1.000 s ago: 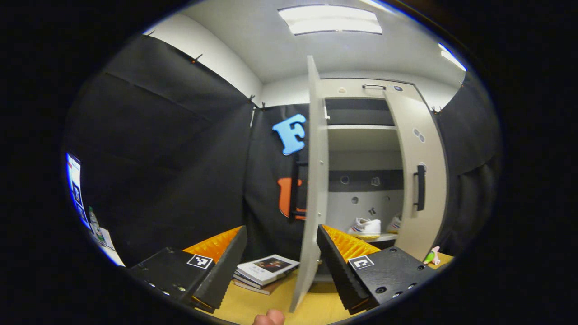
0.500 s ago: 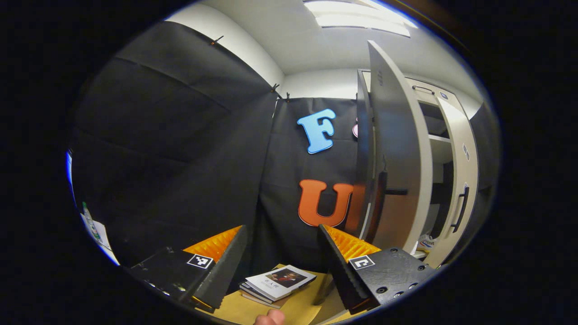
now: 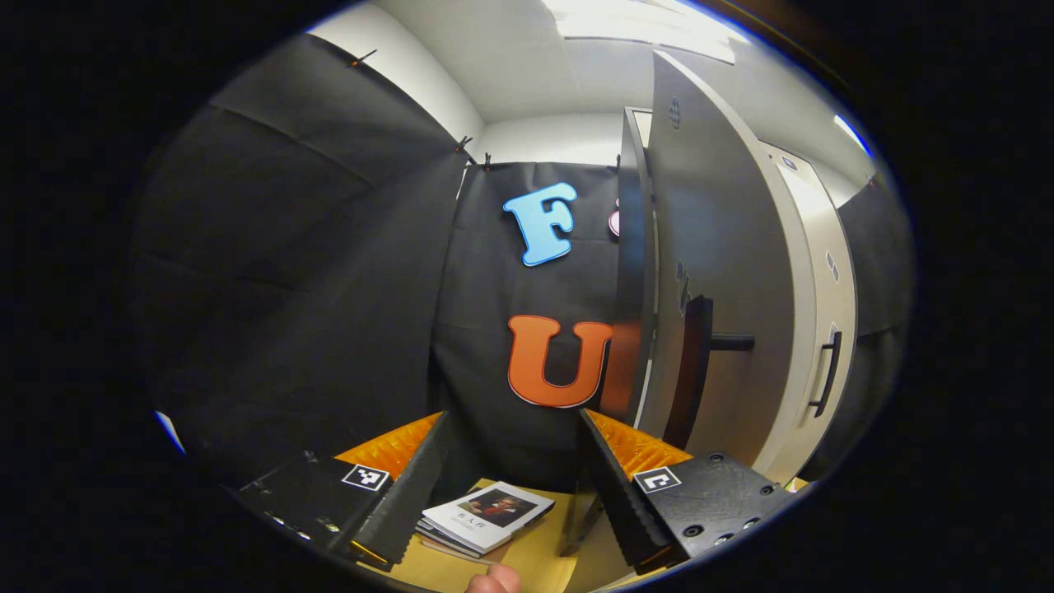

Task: Grab one shoe with the right hand and put it into the shoe cabinet, grab the other shoe with the left hand and put it into the shoe cabinet; then close the right door with the right hand and the left door with the left hand.

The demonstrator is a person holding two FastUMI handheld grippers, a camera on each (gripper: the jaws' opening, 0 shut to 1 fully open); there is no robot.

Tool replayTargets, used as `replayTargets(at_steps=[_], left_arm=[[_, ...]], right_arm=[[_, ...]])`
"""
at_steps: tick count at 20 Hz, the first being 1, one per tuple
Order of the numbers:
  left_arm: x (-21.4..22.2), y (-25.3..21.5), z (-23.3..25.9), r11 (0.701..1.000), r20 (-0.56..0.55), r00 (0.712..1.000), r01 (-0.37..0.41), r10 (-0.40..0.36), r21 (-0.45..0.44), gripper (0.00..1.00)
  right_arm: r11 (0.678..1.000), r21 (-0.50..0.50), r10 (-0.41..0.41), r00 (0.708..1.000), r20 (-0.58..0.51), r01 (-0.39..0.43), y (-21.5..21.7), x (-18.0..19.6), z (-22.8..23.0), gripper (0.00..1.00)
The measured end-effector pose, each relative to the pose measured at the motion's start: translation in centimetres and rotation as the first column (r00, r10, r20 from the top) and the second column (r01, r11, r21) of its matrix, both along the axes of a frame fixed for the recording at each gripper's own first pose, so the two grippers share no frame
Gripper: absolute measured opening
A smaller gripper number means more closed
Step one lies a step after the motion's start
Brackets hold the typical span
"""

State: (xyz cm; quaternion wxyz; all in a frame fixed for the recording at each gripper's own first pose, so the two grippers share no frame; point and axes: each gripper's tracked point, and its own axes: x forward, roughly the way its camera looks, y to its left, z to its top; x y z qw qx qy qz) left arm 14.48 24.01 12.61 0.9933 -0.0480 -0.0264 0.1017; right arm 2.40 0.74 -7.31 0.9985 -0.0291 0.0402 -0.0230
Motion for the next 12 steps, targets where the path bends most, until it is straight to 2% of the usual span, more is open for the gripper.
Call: replayTargets(at_steps=[2,4,5,6,7,8,12], left_arm=[[-0.3,0.0,0.0,1.000,0.001,1.000,-0.008,0.008,-0.009,0.92],[-0.3,0.0,0.3,1.000,0.003,1.000,-0.026,0.026,0.000,0.92],[-0.4,-0.2,0.3,1.000,0.005,1.000,-0.029,0.029,0.004,0.92],[-0.5,-0.6,0.2,1.000,0.001,1.000,-0.027,0.027,-0.002,0.92],[-0.5,-1.0,0.1,1.000,-0.003,1.000,-0.016,0.016,-0.011,0.92],[-0.6,-1.5,0.1,1.000,-0.006,1.000,-0.002,0.002,-0.020,0.92],[-0.3,-4.3,-0.1,0.998,-0.006,0.999,0.054,-0.054,-0.042,0.92]], right_arm=[[1.000,-0.004,0.007,1.000,0.005,-0.007,0.2,0.2,0.3,0.96],[1.000,-0.006,0.014,1.000,0.014,-0.014,0.4,0.3,0.7,0.99],[1.000,-0.008,0.015,1.000,0.017,-0.015,0.3,0.4,0.9,0.96],[1.000,-0.009,0.017,1.000,0.018,-0.017,0.4,0.3,0.8,0.99],[1.000,-0.009,0.020,1.000,0.017,-0.020,0.4,0.3,0.7,0.96],[1.000,-0.010,0.021,1.000,0.014,-0.021,0.5,0.4,0.7,0.99],[1.000,-0.002,0.021,1.000,0.004,-0.021,0.4,0.5,0.4,0.99]])
